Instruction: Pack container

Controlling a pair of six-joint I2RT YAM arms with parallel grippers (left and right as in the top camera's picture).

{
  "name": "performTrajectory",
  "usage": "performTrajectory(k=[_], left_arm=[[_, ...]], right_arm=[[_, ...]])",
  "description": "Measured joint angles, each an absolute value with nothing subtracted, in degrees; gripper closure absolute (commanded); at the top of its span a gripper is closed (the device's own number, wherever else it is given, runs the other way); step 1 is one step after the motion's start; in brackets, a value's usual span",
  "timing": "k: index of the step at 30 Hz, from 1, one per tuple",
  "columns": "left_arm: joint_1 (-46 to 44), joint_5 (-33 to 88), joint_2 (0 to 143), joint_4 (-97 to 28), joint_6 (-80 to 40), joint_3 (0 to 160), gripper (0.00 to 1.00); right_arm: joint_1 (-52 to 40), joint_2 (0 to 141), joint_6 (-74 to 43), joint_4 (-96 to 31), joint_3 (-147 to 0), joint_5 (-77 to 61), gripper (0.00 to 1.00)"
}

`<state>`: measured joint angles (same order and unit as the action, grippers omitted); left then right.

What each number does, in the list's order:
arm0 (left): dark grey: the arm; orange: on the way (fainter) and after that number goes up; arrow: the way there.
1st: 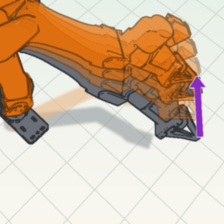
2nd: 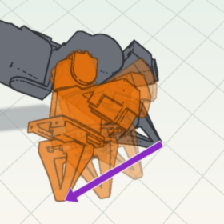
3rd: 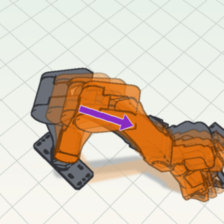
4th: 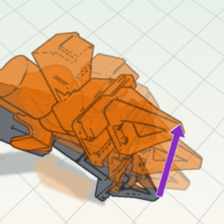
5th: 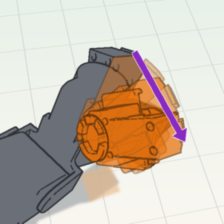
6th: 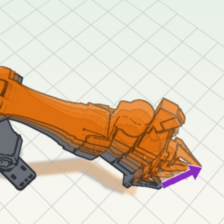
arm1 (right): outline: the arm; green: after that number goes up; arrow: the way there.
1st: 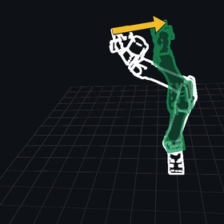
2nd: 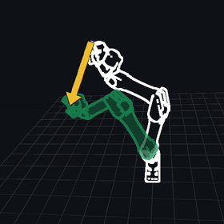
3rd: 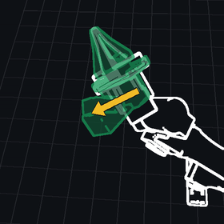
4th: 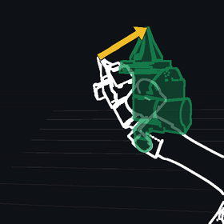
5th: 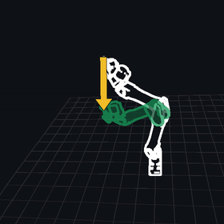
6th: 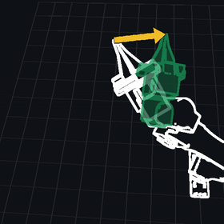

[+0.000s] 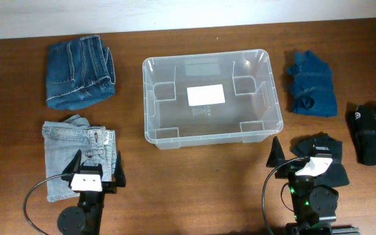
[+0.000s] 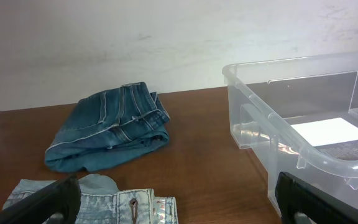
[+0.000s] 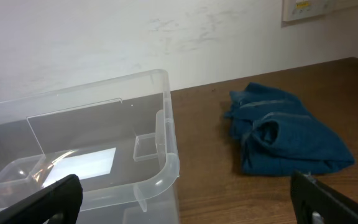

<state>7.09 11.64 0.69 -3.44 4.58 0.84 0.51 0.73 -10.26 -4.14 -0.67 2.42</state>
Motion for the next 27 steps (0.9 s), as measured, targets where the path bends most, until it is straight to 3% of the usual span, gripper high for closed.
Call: performTrajectory(k=[27], left_arm=[[7.1,11.6,0.7,-3.4,4.6,0.8,0.01]], right_arm=[[0.5,0.7,-9.0,-3.9,-0.7,4.1,0.01]])
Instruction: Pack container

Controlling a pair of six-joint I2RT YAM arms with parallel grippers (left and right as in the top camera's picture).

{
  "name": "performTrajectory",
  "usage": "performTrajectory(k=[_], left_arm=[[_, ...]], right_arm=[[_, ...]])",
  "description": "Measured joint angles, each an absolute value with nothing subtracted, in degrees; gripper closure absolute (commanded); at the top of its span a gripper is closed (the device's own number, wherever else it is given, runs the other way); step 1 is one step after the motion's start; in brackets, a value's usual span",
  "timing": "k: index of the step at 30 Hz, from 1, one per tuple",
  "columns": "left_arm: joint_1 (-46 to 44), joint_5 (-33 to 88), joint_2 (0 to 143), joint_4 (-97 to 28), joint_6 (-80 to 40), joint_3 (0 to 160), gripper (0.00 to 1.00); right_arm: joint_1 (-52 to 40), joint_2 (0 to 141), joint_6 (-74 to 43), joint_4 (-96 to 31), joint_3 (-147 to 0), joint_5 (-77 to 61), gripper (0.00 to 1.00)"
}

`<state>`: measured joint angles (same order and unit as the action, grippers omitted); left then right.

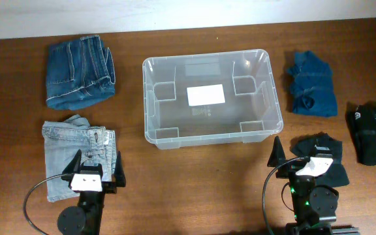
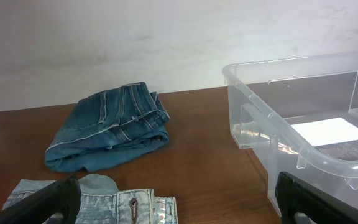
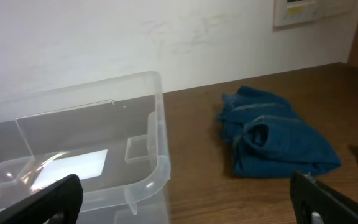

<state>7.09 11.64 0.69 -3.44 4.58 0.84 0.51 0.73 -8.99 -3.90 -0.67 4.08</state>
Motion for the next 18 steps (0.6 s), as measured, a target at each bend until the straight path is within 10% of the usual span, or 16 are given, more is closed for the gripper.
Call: performTrajectory(k=[18], left_arm=[[7.1,11.6,0.7,-3.4,4.6,0.8,0.01]], right_arm=[[0.5,0.7,-2.9,11.3,-1.2,5.7,0.02]])
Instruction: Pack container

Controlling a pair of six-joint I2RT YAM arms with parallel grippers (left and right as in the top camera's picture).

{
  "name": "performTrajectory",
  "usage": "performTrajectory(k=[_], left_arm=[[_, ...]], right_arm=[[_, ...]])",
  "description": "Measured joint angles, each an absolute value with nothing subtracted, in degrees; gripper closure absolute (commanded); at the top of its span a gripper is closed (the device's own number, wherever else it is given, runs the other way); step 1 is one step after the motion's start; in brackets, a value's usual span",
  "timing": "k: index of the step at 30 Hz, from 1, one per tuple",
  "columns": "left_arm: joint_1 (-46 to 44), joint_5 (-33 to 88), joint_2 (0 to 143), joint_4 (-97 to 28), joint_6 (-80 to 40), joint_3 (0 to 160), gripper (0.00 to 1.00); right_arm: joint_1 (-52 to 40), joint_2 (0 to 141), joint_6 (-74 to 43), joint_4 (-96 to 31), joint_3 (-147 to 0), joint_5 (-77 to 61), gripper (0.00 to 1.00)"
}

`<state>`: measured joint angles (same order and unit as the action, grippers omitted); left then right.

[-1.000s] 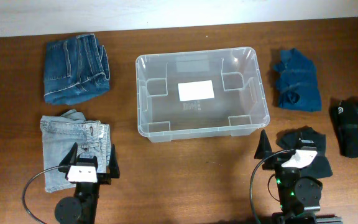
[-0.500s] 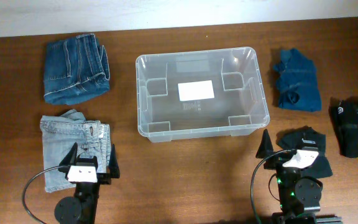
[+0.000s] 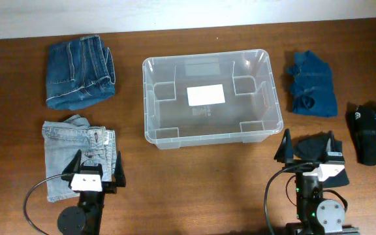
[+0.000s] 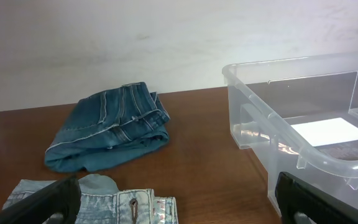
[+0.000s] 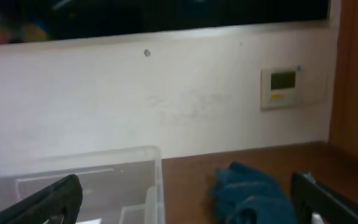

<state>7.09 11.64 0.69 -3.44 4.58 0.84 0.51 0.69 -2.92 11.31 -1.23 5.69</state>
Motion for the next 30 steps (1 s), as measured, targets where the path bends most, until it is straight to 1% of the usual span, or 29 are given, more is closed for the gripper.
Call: performTrajectory(k=[4,7,9,13,16,20,23,27,30], left_arm=[[7.1,11.6,0.7,-3.4,4.6,0.8,0.01],[7.1,11.6,0.7,-3.4,4.6,0.8,0.01],[7.1,11.6,0.7,-3.4,4.6,0.8,0.0],[7.1,11.6,0.7,-3.4,4.6,0.8,0.01],[7.1,11.6,0.7,-3.5,4.6,0.8,0.01],[7.1,11.6,0.7,-3.5,4.6,0.8,0.0],[7.1,11.6,0.7,-3.5,4.6,0.8,0.0],[7.1,11.6,0.6,-3.4,4.6,0.8,0.01],[7.1,11.6,0.6,-3.4,4.6,0.8,0.01]], right_arm=[[0.5,2.3,0.1,10.6,-5.6,5.7,0.01],[0.5,6.6,1.3,8.2,-12.5,6.3,0.01],[0.9,10.9,2.0,4.5,-18.0,7.1,0.01],[4.9,25.4,3.0,-6.8,-31.1,8.2,0.01],[10.5,39.7,3.4,-17.5,-42.1,7.2,0.02],[21.5,60.3,3.7,-32.3,-59.9,-0.7,0.02],[28.6,73.3,3.7,-39.2,-72.5,-9.2,0.02],[34.4,87.8,3.7,-43.3,-86.2,-20.8,0.01],[36.0,95.3,3.6,-42.7,-90.7,-25.8,0.02]])
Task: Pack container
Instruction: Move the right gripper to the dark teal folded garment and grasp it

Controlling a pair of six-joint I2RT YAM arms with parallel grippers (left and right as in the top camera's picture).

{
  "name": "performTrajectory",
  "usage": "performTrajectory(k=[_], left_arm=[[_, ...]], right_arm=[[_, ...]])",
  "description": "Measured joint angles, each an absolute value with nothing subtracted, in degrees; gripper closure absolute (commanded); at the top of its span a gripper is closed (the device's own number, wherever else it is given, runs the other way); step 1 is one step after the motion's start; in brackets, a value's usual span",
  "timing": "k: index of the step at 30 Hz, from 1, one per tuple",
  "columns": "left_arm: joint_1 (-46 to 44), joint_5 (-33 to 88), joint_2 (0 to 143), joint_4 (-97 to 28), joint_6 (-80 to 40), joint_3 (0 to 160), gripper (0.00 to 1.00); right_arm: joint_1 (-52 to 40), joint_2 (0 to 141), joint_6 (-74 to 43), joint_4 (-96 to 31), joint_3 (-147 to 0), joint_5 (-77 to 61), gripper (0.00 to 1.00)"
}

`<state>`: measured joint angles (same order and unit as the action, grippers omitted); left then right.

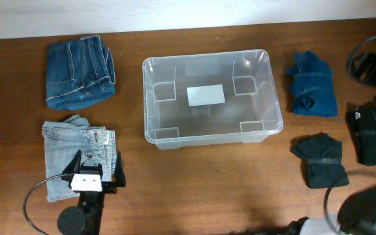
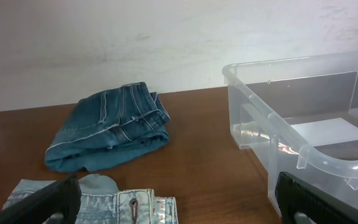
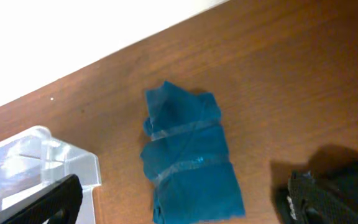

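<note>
The clear plastic container [image 1: 211,98] stands empty mid-table. Folded dark jeans [image 1: 80,72] lie at the back left, with light jeans [image 1: 77,160] in front of them. A blue cloth [image 1: 312,83] lies to the right of the container. In front of it is a black cloth [image 1: 322,160], and another black garment [image 1: 371,134] lies at the far right. My left gripper [image 2: 176,211] rests open, low over the light jeans [image 2: 104,202]. My right gripper [image 3: 185,208] hangs open, high above the blue cloth [image 3: 188,168], holding nothing.
My right arm [image 1: 374,65] is a blur along the right edge of the overhead view. The container's corner [image 3: 36,162] shows at the left of the right wrist view, and a black garment [image 3: 353,180] shows at the right. A white wall runs behind the table.
My right arm has left its place at the front right beside the black cloth. It is now raised high at the right side, and its camera looks down on the blue cloth. The left arm has not moved.
Both grippers first rested open at the table's front edge, facing the container. The right one then turned a little to the right. Later it stood over the black cloth with its view tipped up at the wall. Now it is high over the blue cloth.
</note>
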<state>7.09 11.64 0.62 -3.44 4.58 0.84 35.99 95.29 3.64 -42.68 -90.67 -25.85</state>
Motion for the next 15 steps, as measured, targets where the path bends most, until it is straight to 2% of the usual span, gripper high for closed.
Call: performTrajectory(k=[15], left_arm=[[7.1,11.6,0.6,-3.4,4.6,0.8,0.01]], right_arm=[[36.6,118.3,3.7,-30.3,-91.0,-31.4,0.01]])
